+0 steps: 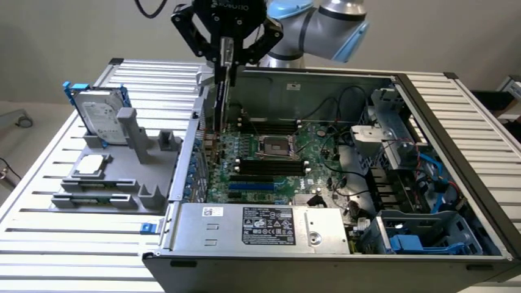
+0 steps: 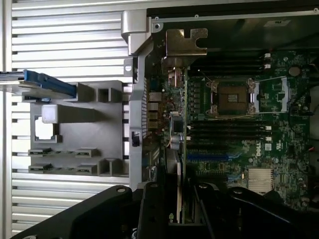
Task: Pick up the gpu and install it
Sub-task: 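Pick up the gpu and move the gpu toward the slot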
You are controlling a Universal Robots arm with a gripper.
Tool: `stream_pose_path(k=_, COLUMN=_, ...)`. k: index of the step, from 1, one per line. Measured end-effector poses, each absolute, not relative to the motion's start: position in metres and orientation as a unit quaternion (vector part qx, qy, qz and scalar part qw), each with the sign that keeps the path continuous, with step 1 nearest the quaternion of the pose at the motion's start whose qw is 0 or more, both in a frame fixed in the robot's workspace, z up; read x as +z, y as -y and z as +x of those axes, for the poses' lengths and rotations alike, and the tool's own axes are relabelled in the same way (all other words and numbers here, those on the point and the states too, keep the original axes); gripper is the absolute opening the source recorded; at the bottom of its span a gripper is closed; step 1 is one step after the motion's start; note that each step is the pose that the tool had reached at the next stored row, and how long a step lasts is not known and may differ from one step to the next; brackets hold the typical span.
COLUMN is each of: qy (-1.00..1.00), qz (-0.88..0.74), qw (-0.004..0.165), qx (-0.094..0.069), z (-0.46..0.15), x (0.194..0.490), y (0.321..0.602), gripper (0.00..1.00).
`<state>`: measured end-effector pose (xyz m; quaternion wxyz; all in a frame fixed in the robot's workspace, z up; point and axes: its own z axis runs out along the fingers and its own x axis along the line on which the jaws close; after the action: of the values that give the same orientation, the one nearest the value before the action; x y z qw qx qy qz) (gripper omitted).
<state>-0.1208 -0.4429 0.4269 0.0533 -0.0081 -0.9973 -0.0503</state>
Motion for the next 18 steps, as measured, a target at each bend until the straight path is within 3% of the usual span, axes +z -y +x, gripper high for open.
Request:
stream_pose_path(k=12, qy=0.998, qz=-0.01, qw=0.053, qx=-0.021, z=-0.069, x=0.422, y=0.444, gripper=0.26)
stream_pose_path(k=18, qy=0.999, qz=-0.009, qw=0.032, qx=-0.021, z=-0.062, x=0.419, y=0.444, gripper=0.26)
